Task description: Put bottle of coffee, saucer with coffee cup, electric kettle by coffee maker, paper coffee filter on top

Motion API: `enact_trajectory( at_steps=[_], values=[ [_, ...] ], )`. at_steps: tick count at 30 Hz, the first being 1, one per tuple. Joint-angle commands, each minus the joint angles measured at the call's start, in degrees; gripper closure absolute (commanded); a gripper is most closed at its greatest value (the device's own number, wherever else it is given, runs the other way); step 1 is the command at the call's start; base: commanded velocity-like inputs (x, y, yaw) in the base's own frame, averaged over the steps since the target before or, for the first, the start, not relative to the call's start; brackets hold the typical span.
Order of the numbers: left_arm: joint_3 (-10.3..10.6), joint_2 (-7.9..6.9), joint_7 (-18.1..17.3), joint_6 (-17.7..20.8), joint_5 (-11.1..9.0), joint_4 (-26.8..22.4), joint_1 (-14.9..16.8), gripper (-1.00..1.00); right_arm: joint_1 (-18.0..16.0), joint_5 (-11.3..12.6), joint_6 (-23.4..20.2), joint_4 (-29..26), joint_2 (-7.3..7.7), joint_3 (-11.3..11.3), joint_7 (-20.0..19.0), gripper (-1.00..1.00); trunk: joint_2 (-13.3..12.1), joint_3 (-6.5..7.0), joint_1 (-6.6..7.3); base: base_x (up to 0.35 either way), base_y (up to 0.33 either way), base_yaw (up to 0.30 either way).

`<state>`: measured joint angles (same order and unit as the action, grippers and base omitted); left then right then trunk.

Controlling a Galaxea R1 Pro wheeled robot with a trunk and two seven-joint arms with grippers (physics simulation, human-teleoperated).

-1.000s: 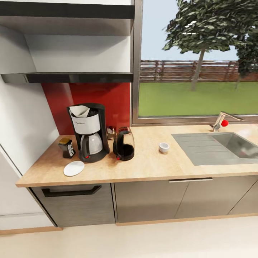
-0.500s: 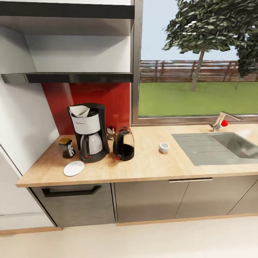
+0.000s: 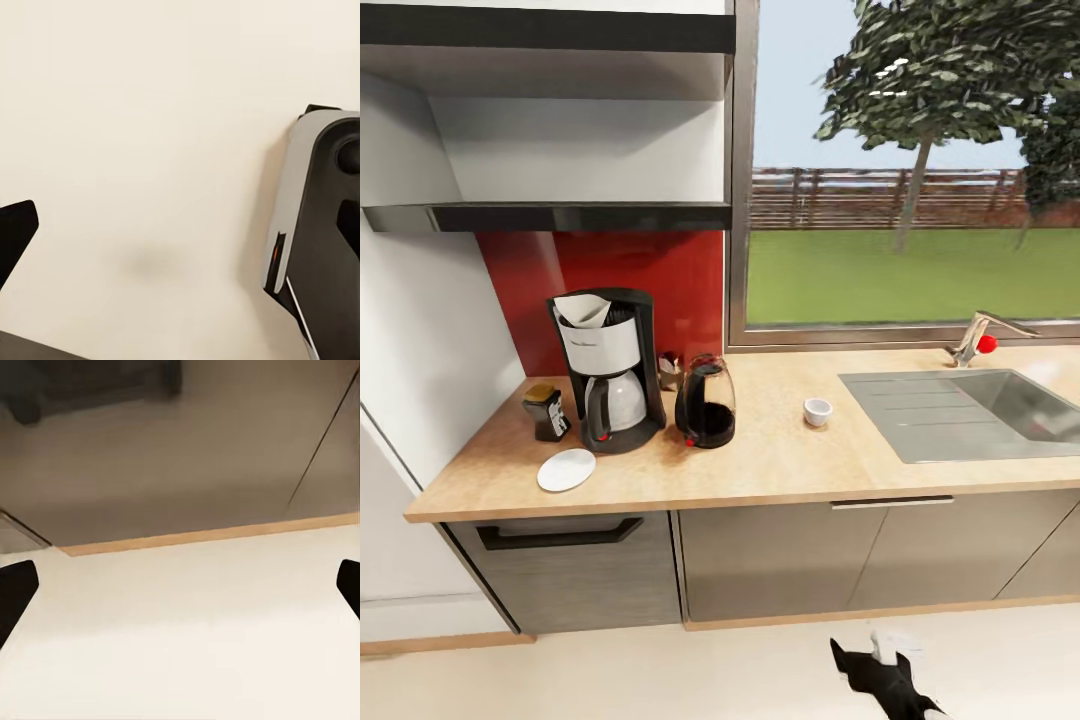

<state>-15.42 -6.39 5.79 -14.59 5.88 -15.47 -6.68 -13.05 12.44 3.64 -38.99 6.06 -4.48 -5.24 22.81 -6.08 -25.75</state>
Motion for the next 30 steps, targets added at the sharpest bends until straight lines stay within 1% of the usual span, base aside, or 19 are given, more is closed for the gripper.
enact_trajectory(
  at_steps=[1,2,4,5,8,12,19,27,30],
  values=[
    [-0.3,-0.01,0.2,-0.1,0.6,-0.1,0.0,-1.00,0.0,0.6,0.3,-1.8,-0.25,-0.3,0.0,-1.00,0.1,-0.11,-0.03,0.000,0.000,0.000],
    [-0.3,-0.03,0.2,-0.1,0.6,-0.1,0.0,-1.00,0.0,0.6,0.3,-2.7,-0.48,-0.3,0.0,-1.00,0.1,-0.11,-0.03,0.000,0.000,0.000],
    [-0.3,-0.13,0.2,-0.2,0.7,-0.1,0.0,-1.00,0.0,0.6,0.3,-6.3,-1.26,-0.3,0.0,-1.00,0.1,-0.11,-0.03,0.000,0.000,0.000],
    [-0.3,-0.16,0.2,-0.2,0.7,-0.1,0.0,-1.00,0.0,0.6,0.3,-7.2,-1.43,-0.3,0.0,-1.00,0.1,-0.11,-0.03,0.000,0.000,0.000],
    [-0.4,-0.46,0.3,-0.1,0.7,-0.2,0.0,-1.00,0.0,0.7,0.3,-12.2,-2.04,-0.3,0.0,-1.00,0.1,-0.11,-0.03,0.000,0.000,0.000],
    [-0.4,-0.72,0.5,-0.1,0.7,-0.2,0.0,-1.00,0.0,0.7,0.2,-16.8,-2.22,-0.3,0.0,-1.00,0.1,-0.11,-0.03,0.000,0.000,0.000],
    [-0.4,-0.73,0.6,-0.1,0.7,-0.2,0.0,-1.00,0.0,0.7,0.1,-25.0,-2.38,-0.3,0.0,-1.00,0.1,-0.11,-0.03,0.000,0.000,0.000],
    [-0.4,-0.73,0.6,-0.1,0.7,-0.3,0.0,-1.00,0.0,0.8,0.0,-36.9,-2.59,-0.3,0.1,-1.00,0.1,-0.11,-0.03,0.000,0.000,0.000],
    [-0.4,-0.73,0.6,-0.1,0.7,-0.4,0.0,-1.00,0.0,0.9,-0.1,-39.0,-2.59,-0.2,0.1,-1.00,0.1,-0.11,-0.03,0.000,0.000,0.000]
  ],
)
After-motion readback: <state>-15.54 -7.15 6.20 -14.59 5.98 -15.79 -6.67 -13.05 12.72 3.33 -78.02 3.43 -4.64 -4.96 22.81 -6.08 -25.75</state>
